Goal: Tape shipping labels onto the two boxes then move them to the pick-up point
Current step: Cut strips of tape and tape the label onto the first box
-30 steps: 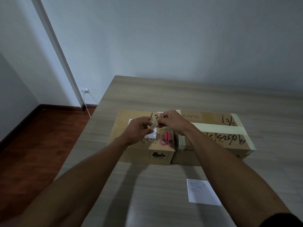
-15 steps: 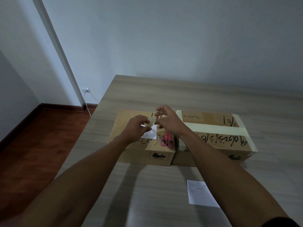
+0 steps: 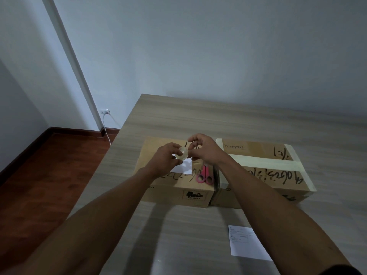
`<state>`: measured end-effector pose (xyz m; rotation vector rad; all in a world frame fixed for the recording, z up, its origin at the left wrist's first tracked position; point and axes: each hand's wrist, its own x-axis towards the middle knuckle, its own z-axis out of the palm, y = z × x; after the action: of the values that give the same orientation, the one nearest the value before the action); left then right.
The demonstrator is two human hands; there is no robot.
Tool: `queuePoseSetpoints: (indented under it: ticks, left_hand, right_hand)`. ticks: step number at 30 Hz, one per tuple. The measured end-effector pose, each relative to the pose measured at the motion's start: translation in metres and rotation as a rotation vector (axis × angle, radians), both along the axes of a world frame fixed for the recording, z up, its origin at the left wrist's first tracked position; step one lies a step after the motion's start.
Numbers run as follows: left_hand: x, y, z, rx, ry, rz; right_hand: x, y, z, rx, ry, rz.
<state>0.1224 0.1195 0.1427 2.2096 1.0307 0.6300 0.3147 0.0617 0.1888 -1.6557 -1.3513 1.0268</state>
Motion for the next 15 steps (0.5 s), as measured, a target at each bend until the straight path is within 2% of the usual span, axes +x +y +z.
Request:
queuePoseSetpoints:
  ticks: [15]
  left_hand:
    - [-0.0004,0.0017,-0.0001,-0.032,-0.062,-0.014]
  right_hand:
    - [0.0002,0.0065,0.0066,-0.032,-0.038,-0.039]
